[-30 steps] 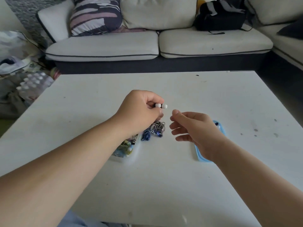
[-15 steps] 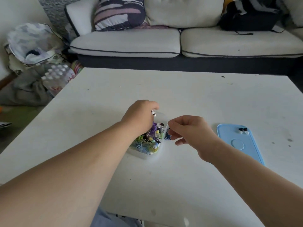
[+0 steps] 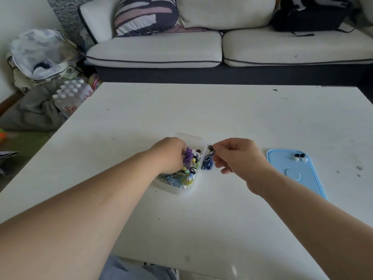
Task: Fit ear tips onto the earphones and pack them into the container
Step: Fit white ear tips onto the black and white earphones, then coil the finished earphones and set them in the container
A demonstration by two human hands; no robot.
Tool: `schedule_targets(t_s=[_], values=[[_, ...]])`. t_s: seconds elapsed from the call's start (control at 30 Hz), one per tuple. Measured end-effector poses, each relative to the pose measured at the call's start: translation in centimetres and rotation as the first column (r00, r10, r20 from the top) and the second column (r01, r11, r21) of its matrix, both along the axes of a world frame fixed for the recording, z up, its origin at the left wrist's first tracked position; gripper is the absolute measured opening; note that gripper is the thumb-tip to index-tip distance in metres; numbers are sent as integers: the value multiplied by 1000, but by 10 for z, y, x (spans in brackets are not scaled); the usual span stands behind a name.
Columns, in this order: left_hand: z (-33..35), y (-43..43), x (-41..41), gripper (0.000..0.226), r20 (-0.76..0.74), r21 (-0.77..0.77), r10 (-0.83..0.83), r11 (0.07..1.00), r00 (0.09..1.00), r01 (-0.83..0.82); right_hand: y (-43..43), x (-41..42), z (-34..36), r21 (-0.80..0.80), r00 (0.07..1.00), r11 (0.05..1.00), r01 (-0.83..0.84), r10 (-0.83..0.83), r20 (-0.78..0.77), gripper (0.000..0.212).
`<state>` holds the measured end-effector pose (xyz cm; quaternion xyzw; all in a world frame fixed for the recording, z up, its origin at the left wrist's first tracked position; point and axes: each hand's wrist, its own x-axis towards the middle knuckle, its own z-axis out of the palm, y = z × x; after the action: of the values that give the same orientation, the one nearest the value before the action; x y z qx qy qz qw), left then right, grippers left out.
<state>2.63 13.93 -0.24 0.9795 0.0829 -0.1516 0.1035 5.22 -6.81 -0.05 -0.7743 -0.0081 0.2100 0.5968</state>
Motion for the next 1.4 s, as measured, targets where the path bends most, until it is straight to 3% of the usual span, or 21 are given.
schedule_targets(t_s=[0.17,0.3,0.4,0.47,0.53,0.6,0.7,0.8,0.93,1.07,1.17,1.23,1.33,1.4], values=[[2,-11,0,41,-75,-175,56,982,996,-69,-20,9,-1,46,987,986,160,-159,-32,24],[7,-18,1,41,-57,-148,97,984,994,-104,-36,14,-2,61,975,974,220,-219,-31,28],[11,-31,9,32,169,-45,37,999,985,-30,-50,18,-6,43,973,972,230,-229,-26,22],[10,-46,15,27,333,-83,-48,993,942,80,-59,21,-10,14,974,975,223,-223,-35,20],[7,-66,20,25,387,-126,-133,973,913,195,-67,21,-14,-23,979,981,195,-196,-57,17],[-1,-83,28,25,330,-83,-241,956,912,283,-73,22,-16,-53,984,988,147,-151,-90,15],[-13,-99,43,14,113,163,-348,931,931,328,-73,20,-17,-95,992,995,39,-50,-114,15],[-21,-108,51,26,-103,346,-277,891,955,295,-75,16,-20,-130,994,990,-49,36,-102,16],[-24,-113,60,20,-60,332,-277,900,959,281,-91,15,-19,-170,990,977,-125,113,-80,16],[-13,-114,59,15,63,167,-221,964,973,208,-104,14,-15,-187,989,972,-142,133,-59,17],[10,-116,53,17,167,-96,-39,994,985,55,-115,13,-12,-218,995,972,-92,95,6,16],[25,-119,48,17,209,-299,84,954,974,-18,-122,14,-11,-167,999,986,-8,16,49,12],[44,-130,37,20,91,-695,249,709,964,-117,-129,15,-5,37,997,996,79,-79,-4,25],[51,-138,31,25,-53,-842,268,507,962,-187,-130,13,0,228,994,970,81,-62,-90,37]])
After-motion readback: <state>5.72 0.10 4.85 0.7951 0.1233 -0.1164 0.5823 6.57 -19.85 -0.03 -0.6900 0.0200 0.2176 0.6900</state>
